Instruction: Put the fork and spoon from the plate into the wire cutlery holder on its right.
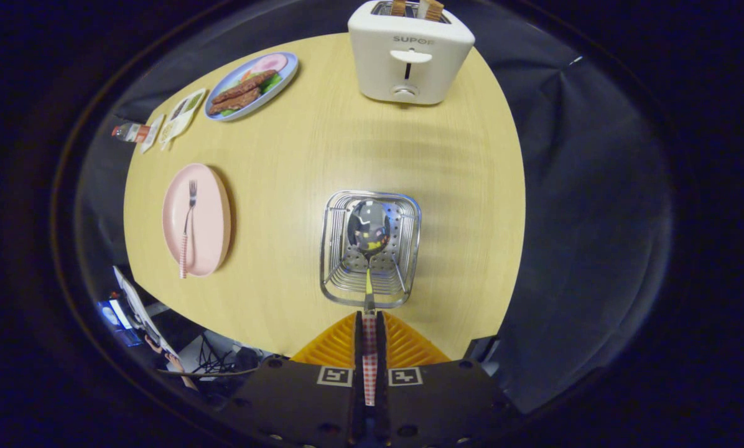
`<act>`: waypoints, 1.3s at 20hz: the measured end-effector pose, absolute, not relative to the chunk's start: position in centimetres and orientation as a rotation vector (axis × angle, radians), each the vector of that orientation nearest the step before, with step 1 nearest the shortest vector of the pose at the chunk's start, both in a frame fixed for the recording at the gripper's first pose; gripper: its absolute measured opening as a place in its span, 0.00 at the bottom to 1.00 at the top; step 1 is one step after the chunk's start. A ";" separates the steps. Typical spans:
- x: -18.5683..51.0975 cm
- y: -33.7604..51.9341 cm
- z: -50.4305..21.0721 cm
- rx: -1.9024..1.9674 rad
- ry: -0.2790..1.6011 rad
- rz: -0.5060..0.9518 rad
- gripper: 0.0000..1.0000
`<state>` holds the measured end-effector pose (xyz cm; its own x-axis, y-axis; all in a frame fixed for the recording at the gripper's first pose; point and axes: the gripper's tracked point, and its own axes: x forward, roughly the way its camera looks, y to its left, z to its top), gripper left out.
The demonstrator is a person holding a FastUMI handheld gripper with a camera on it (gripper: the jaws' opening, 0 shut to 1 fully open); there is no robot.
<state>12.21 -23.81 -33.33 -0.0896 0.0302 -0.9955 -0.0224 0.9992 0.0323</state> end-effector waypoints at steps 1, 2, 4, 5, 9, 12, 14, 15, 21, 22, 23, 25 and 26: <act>12.3 -23.8 -33.4 -0.003 1.661 0.046 0.08; 12.5 -23.8 -33.4 -0.010 1.668 0.050 0.09; 12.5 -23.9 -33.3 -0.028 1.679 0.049 0.09; 12.9 -23.9 -33.3 -0.031 1.676 0.040 0.08; 15.3 -24.1 -33.3 -0.048 1.577 0.031 0.11; 15.7 -23.2 -33.1 -0.004 1.544 0.033 0.10; 16.4 -22.0 -32.8 0.030 1.484 0.035 0.10; 16.8 -21.4 -32.4 0.038 1.439 0.038 0.10; 17.7 -14.5 -28.8 0.080 1.105 0.098 0.47; 17.4 -13.5 -28.4 0.080 1.065 0.103 0.58; 16.9 -12.8 -27.9 0.075 1.025 0.106 0.69; 16.2 -11.3 -27.7 0.056 0.951 0.098 0.88; 15.5 -10.4 -27.7 0.055 0.927 0.095 0.89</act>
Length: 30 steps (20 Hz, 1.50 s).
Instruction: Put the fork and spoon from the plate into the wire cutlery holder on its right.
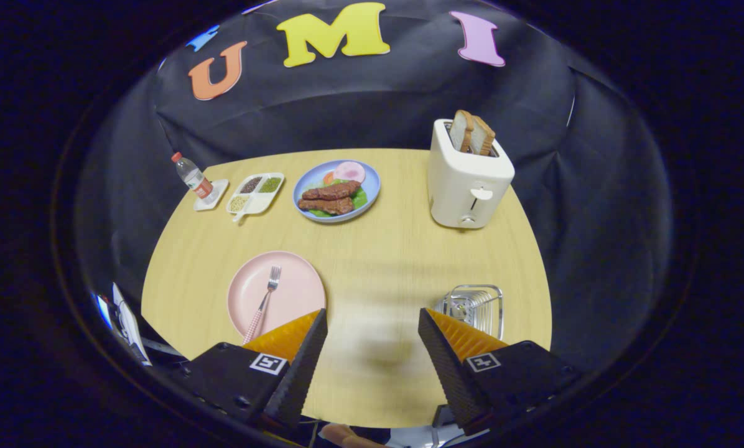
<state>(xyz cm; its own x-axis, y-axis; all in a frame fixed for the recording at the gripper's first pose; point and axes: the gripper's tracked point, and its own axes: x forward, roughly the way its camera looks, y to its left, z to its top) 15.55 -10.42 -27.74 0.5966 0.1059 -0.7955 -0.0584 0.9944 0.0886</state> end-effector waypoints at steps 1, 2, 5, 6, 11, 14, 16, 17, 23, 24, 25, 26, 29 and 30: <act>14.9 -9.2 -27.6 0.078 0.895 0.103 0.90; 14.3 -8.3 -27.9 0.095 0.878 0.103 0.91; 12.8 -6.6 -28.5 0.140 0.823 0.062 0.92; 12.4 -6.2 -28.5 0.147 0.808 0.050 0.92; 11.7 -2.9 -28.6 0.125 0.725 -0.019 0.97; 11.9 -0.5 -29.9 0.095 0.706 -0.032 0.97; 12.5 1.3 -31.4 0.073 0.701 -0.025 0.97; 12.9 2.3 -32.2 0.063 0.702 -0.022 0.97; 15.0 6.7 -38.0 0.075 0.739 -0.030 0.97; 15.3 7.3 -39.1 0.079 0.751 -0.029 0.96; 15.5 7.9 -39.9 0.077 0.770 -0.029 0.92; 15.7 8.6 -40.5 0.075 0.785 -0.019 0.90; 16.8 9.7 -42.1 0.062 0.809 -0.002 0.81; 17.0 10.0 -42.6 0.060 0.824 -0.001 0.75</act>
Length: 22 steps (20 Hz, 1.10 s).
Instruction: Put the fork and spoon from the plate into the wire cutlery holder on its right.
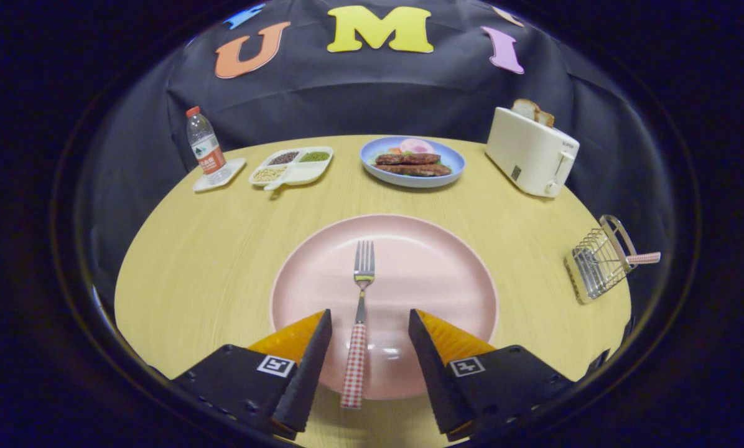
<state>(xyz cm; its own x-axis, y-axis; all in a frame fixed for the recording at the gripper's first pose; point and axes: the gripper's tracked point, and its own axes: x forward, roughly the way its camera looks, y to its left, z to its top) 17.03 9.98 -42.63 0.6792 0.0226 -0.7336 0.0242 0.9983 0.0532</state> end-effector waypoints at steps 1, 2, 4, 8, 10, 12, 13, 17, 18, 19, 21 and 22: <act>17.2 10.1 -42.9 0.058 0.834 -0.003 0.68; 17.3 10.3 -43.3 0.062 0.846 0.000 0.60; 17.6 10.8 -43.2 0.070 0.835 0.001 0.51; 17.4 11.1 -43.1 0.044 0.849 -0.005 0.24; 17.6 11.6 -43.1 0.031 0.857 -0.001 0.10; 17.4 11.7 -42.9 0.043 0.864 0.014 0.05; 17.3 11.8 -42.6 0.047 0.868 0.024 0.05; 16.6 11.3 -40.7 0.033 0.866 0.061 0.05; 16.1 10.9 -40.0 0.028 0.868 0.071 0.05; 15.8 10.7 -39.2 0.025 0.866 0.085 0.01; 15.4 9.6 -37.1 0.016 0.853 0.099 0.01; 15.1 9.1 -35.9 0.016 0.846 0.106 0.01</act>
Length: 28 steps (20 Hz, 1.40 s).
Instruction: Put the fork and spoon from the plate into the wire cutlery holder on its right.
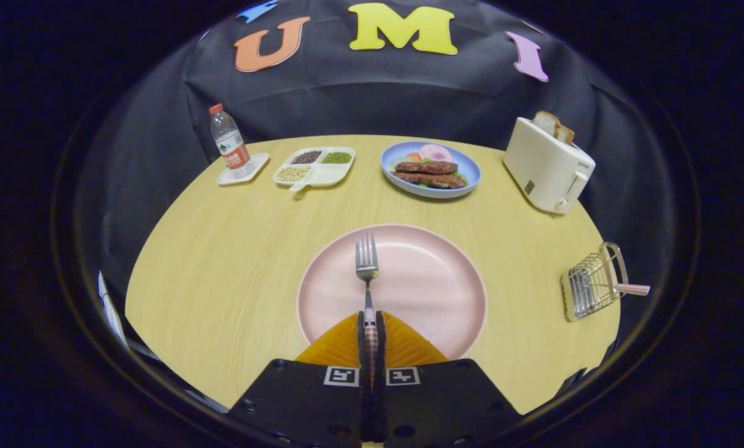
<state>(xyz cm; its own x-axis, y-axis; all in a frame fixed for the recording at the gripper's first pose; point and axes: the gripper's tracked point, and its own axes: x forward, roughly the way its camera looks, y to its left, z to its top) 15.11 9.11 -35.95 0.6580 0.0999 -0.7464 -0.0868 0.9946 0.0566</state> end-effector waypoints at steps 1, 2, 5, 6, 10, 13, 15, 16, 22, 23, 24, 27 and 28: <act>14.9 8.5 -34.6 0.018 0.837 0.114 0.01; 14.5 7.8 -33.4 0.017 0.830 0.122 0.01; 13.6 5.0 -29.2 -0.013 0.798 0.150 0.01; 13.3 3.7 -27.9 -0.023 0.788 0.154 0.01; 12.0 -2.0 -23.5 -0.012 0.780 0.131 0.01; 11.2 -6.7 -21.5 -0.022 0.786 0.096 0.01; 10.2 -9.1 -20.8 0.000 0.818 0.086 0.01; 9.9 -10.4 -20.7 0.006 0.832 0.078 0.01; 8.8 -16.5 -21.4 0.018 0.934 0.042 0.01; 8.7 -17.0 -21.8 0.025 0.960 0.045 0.01; 8.7 -17.7 -22.3 0.024 0.983 0.045 0.01; 9.2 -19.7 -23.3 0.008 1.055 0.036 0.01; 9.3 -19.8 -23.7 0.024 1.087 0.042 0.01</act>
